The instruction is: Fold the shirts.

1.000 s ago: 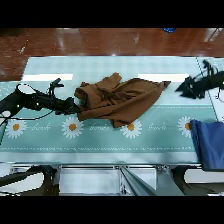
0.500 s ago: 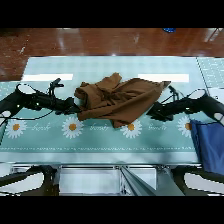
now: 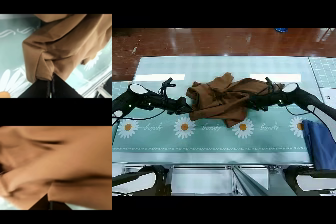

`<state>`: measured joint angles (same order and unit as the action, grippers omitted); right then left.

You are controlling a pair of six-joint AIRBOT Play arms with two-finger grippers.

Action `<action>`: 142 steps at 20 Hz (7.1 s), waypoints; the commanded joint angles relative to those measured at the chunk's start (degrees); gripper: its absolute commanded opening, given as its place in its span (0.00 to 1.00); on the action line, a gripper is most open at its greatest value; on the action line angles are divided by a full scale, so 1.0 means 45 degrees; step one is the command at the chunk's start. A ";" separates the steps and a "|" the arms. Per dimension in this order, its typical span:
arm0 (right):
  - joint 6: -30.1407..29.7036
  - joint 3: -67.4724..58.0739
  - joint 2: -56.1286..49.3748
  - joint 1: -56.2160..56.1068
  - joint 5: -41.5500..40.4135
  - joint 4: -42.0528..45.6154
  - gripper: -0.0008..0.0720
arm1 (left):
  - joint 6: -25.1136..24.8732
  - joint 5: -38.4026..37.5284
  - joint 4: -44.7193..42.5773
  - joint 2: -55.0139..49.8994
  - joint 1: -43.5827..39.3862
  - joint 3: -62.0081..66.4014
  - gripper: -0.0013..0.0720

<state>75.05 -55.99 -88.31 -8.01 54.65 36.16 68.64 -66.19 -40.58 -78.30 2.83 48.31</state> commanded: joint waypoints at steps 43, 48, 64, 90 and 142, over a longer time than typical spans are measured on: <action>0.0063 -0.1700 0.3541 0.3016 0.2356 0.3900 0.04 | -0.1253 0.4420 0.0719 0.0029 -0.0913 0.5207 0.04; 0.0039 -0.5353 -0.1302 0.3959 0.2030 0.0665 0.06 | 0.0087 0.3755 0.0729 -0.3764 -0.1477 0.8354 0.06; 0.1307 -0.0767 0.2764 0.8194 0.4323 0.6343 0.57 | 0.2098 -0.2497 -0.4741 0.3254 0.4595 0.0903 0.71; 0.0549 0.3526 0.5547 1.2128 0.4376 0.4886 0.57 | 0.2181 0.2205 0.0452 0.5901 0.3254 -0.7402 0.04; 0.2934 -0.9088 1.1856 0.5620 0.7368 0.7927 0.04 | 0.5595 -0.3245 -0.9899 1.0137 0.1132 1.1924 0.04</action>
<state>88.14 -105.19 -36.05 17.87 88.95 71.90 90.17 -78.24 -78.37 -32.64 10.00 108.60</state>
